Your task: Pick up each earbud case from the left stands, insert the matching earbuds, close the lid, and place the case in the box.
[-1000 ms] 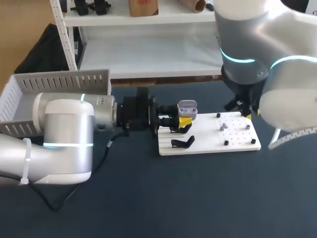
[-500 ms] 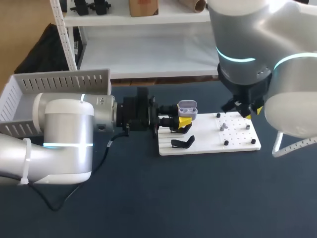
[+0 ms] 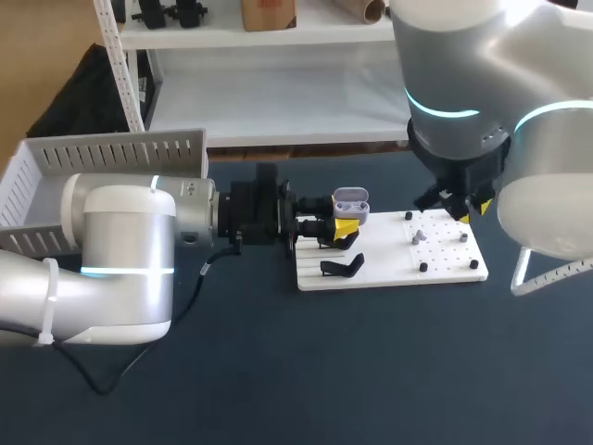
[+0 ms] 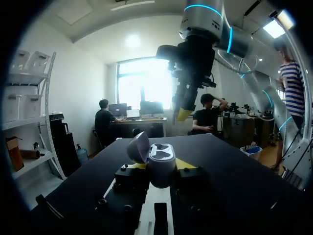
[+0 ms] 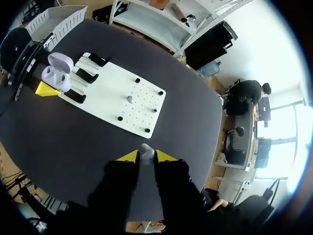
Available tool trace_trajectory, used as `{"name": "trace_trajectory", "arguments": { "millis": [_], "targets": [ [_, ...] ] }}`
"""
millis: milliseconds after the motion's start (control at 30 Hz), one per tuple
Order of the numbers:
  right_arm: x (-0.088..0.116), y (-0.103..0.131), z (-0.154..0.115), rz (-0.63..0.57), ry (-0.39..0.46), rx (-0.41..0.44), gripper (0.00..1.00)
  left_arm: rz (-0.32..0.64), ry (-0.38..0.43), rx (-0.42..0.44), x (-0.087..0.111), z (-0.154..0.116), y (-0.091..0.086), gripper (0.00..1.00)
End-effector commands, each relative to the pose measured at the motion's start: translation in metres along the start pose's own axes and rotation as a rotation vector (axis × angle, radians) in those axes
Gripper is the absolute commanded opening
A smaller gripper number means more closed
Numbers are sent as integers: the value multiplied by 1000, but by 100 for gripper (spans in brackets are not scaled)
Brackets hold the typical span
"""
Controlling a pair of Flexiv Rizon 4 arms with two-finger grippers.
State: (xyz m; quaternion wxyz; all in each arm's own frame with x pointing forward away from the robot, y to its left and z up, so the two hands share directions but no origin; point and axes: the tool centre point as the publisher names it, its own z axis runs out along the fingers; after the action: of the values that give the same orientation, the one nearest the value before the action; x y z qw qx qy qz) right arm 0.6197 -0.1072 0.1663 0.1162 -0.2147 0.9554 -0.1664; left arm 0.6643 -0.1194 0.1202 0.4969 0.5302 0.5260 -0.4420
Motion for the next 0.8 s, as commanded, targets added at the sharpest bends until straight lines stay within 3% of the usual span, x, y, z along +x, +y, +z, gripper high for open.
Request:
{"name": "trace_trajectory", "arguments": {
  "millis": [33, 200, 433, 467, 700, 800],
  "targets": [
    [4, 2, -15, 87, 32, 36, 0, 2, -4, -3, 1, 0, 0, 0],
    [2, 14, -49, 253, 121, 57, 0, 2, -4, -3, 1, 0, 0, 0],
    [-8, 48, -88, 496, 140, 28, 0, 2, -4, -3, 1, 0, 0, 0],
    [-9, 53, -91, 532, 176, 60, 0, 2, -4, -3, 1, 0, 0, 0],
    [-18, 77, -104, 756, 218, 47, 0, 2, -4, -3, 1, 0, 0, 0],
    [-18, 77, -104, 756, 218, 47, 0, 2, -4, -3, 1, 0, 0, 0]
  ]
}}
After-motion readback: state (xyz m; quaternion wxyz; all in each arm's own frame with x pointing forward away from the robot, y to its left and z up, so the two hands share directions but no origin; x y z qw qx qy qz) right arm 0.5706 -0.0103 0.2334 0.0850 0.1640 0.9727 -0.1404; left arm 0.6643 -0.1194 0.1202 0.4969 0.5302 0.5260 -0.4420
